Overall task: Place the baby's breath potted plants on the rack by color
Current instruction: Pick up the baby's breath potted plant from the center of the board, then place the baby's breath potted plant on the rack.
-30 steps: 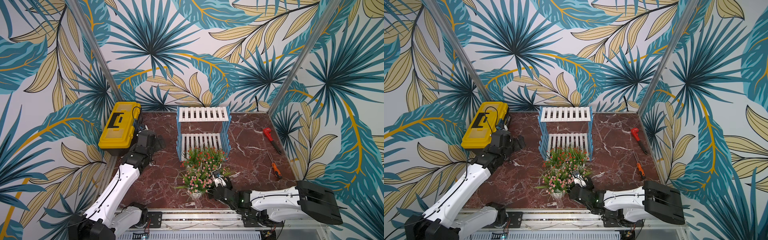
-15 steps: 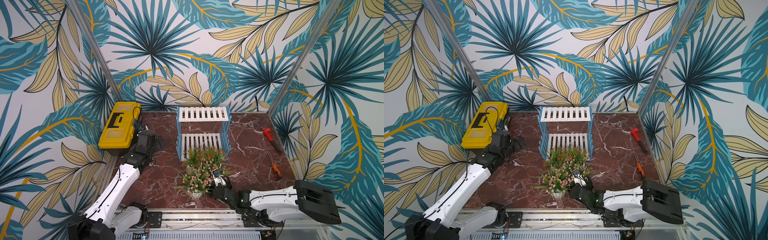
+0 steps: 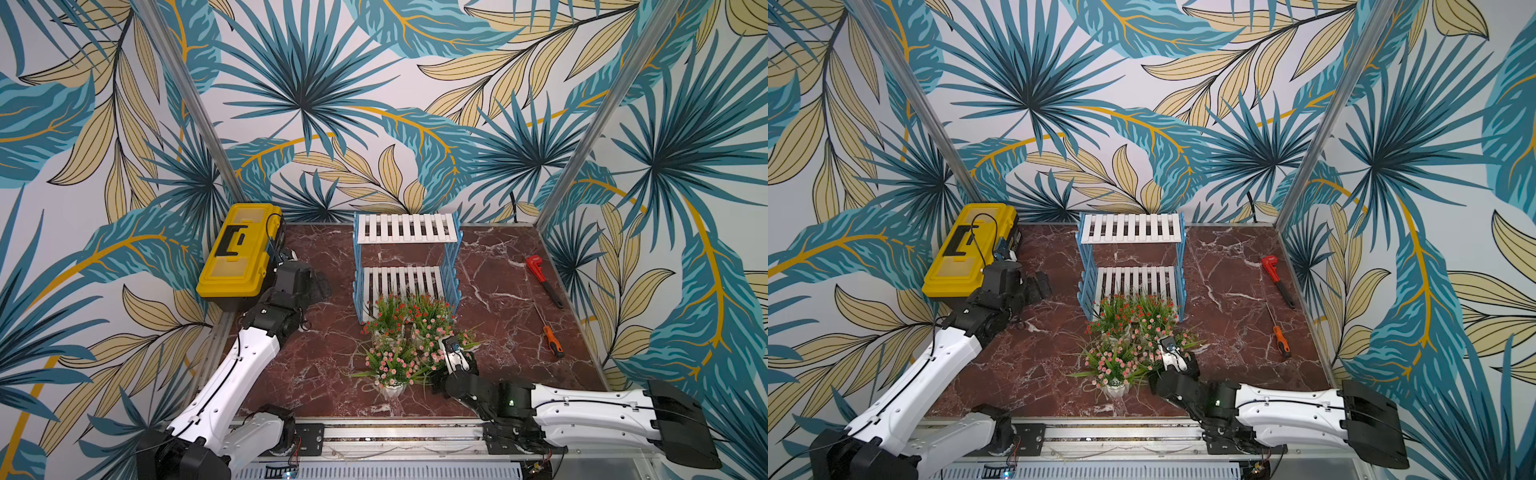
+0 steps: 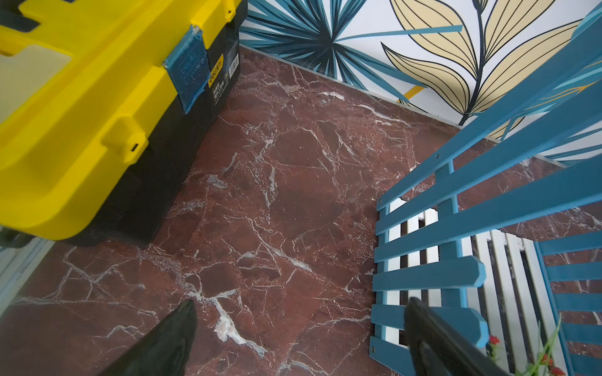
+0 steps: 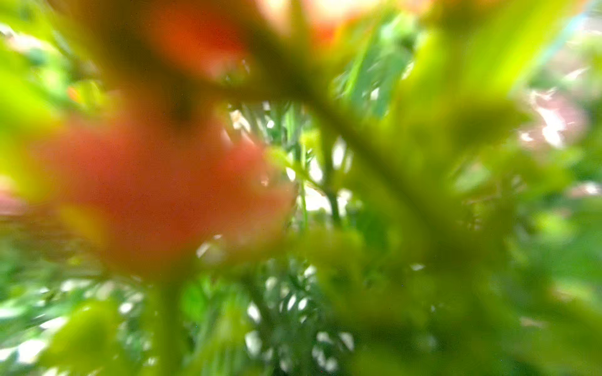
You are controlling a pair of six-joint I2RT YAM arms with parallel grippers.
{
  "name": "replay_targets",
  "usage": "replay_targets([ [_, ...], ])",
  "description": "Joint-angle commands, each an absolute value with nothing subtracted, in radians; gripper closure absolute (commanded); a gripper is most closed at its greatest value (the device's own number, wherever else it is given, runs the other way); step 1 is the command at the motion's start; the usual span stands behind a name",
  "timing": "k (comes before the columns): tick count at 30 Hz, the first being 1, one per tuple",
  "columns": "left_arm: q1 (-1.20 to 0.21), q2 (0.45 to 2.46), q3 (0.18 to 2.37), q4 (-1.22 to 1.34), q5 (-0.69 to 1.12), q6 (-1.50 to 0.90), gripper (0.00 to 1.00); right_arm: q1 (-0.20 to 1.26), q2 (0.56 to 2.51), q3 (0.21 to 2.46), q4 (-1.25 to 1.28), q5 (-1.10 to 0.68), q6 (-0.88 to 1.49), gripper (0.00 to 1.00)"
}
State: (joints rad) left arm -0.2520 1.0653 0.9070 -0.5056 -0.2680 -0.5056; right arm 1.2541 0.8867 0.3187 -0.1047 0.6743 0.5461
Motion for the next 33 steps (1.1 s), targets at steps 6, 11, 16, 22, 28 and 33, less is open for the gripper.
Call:
replay_targets([
  [6, -0.255, 1.058, 0.888, -0.509, -0.255, -0.494, 0.00, 1.252, 0.710, 0.432, -0.380, 0.743, 0.521, 0.78],
  [11, -0.255, 1.065, 0.891, -0.510, -0.235, -0.481, 0.00, 1.250, 0.718, 0.571, -0.504, 0.735, 0.460, 0.78],
  [16, -0.254, 1.049, 0.884, -0.509, -0.205, -0.475, 0.00, 1.243, 0.755, 0.752, -0.584, 0.743, 0.389, 0.81],
  [22, -0.255, 1.031, 0.892, -0.510, -0.172, -0.453, 0.01, 1.147, 0.892, 0.996, -0.610, 0.620, 0.263, 0.81],
  [28, -0.255, 1.008, 0.905, -0.512, -0.143, -0.435, 0.01, 0.968, 1.095, 1.231, -0.579, 0.402, 0.161, 0.83],
  [33, -0.255, 0.987, 0.920, -0.529, -0.127, -0.428, 0.01, 0.831, 1.260, 1.483, -0.607, 0.267, 0.109, 0.85],
])
